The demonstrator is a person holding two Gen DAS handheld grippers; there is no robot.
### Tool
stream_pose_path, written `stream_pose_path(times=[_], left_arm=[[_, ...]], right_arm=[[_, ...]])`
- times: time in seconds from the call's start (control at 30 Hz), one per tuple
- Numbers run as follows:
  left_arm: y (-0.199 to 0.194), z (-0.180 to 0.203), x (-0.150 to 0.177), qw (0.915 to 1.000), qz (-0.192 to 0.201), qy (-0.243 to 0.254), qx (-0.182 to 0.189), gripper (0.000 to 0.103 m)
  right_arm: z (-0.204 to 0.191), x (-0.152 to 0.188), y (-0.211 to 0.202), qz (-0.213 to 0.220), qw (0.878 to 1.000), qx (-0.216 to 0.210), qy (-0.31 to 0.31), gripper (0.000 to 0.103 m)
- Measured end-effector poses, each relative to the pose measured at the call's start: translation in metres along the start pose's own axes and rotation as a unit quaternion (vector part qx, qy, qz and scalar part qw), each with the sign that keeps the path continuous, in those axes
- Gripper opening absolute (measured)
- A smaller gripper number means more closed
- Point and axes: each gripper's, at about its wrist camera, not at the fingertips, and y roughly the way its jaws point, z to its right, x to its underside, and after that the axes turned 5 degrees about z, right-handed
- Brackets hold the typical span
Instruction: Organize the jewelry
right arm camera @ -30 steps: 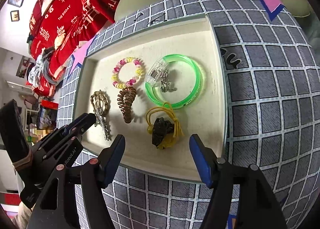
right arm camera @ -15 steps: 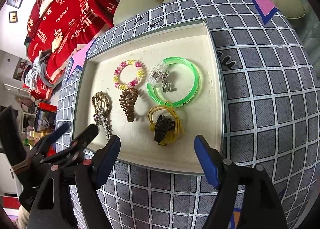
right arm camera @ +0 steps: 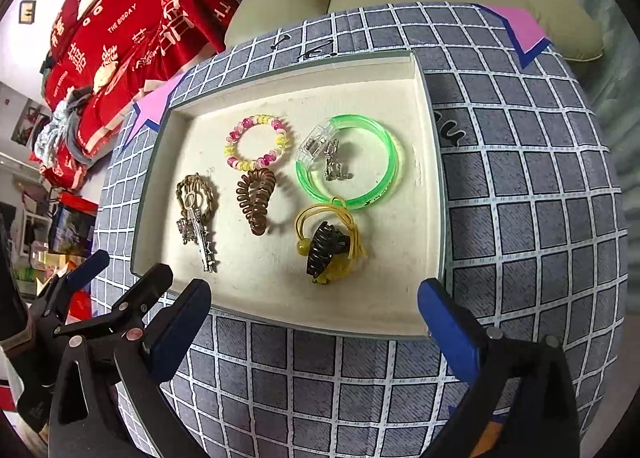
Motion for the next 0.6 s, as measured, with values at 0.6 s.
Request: stream_pose_path(times=[0.6], left_arm=[[-0.026,-0.009,0.041,1.0,-0.007,-0.001,-0.002,0.103]], right_arm=[[0.002,0.049,-0.019,0.007,1.0,0.026,0.013,0.103]])
